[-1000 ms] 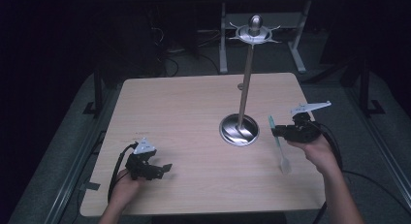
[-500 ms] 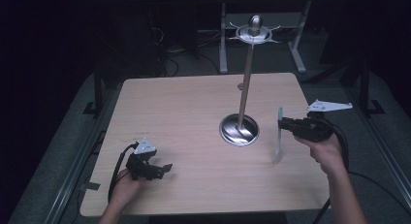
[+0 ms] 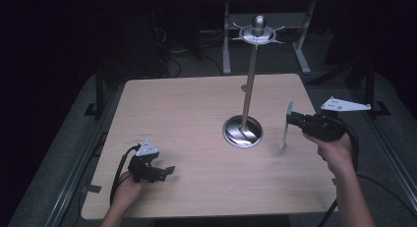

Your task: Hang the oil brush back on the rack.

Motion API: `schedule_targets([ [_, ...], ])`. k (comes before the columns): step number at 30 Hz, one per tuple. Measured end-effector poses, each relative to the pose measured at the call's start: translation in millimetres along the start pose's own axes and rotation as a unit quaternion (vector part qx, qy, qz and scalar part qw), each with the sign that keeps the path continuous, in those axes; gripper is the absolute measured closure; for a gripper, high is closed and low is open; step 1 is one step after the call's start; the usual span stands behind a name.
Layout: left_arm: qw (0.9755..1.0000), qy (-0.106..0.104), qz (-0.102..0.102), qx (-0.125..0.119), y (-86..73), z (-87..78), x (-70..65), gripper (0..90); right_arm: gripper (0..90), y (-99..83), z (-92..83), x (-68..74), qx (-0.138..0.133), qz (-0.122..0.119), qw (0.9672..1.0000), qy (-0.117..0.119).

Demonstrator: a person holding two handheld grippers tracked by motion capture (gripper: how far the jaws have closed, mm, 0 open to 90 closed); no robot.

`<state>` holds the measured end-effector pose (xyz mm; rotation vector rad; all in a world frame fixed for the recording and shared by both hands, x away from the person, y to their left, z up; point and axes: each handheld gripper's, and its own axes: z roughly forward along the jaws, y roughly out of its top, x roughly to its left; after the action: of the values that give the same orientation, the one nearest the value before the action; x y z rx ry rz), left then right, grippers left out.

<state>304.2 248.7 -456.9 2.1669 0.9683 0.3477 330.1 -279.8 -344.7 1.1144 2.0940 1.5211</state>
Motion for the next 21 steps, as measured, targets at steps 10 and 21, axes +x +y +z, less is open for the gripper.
schedule_targets([
  [10,1.0,-0.001,-0.01,0.0,-0.2,-0.1,-0.9,13.3,77.3,29.6,-9.0,4.8,-0.036,-0.015,0.9991,0.018],
  [21,1.0,-0.001,-0.006,0.001,0.0,-1.0,-0.8,13.3,77.2,66.1,-13.0,10.4,-0.056,-0.04,0.9971,0.031],
])
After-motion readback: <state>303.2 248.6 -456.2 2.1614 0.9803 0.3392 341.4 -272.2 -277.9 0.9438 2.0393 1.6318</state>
